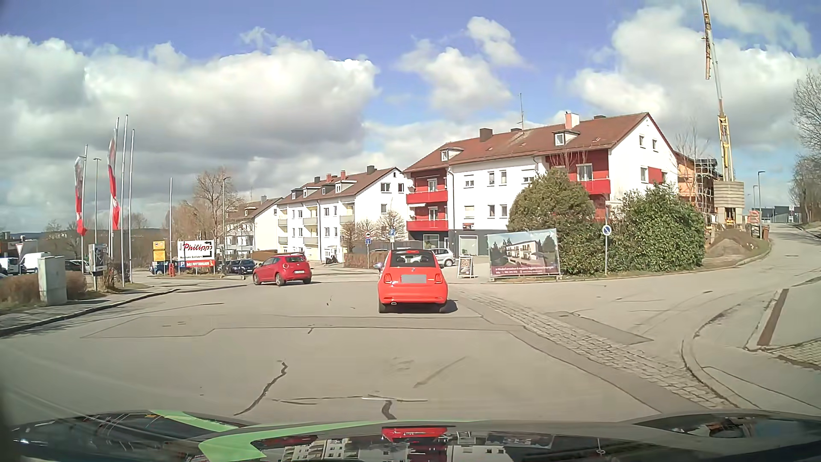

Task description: Follow the waypoints while adhering to traffic rules and regulations

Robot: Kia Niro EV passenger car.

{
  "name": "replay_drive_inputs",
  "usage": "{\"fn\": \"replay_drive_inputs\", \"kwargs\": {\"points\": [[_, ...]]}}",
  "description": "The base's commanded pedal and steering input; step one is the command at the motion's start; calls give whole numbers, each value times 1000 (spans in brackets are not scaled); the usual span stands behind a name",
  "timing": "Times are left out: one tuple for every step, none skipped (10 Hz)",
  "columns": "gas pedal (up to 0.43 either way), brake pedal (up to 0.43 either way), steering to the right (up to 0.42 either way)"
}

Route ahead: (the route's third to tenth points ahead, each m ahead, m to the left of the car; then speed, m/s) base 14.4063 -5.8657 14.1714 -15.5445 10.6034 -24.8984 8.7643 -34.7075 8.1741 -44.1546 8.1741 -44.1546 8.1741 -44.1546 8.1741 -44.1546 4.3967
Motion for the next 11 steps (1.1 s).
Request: {"fn": "replay_drive_inputs", "kwargs": {"points": [[0, 183, 45], [0, 201, 56], [0, 220, 70], [0, 220, 94], [0, 220, 119], [0, 220, 150], [0, 226, 177], [0, 226, 205], [0, 226, 225], [0, 226, 252], [0, 232, 282]]}}
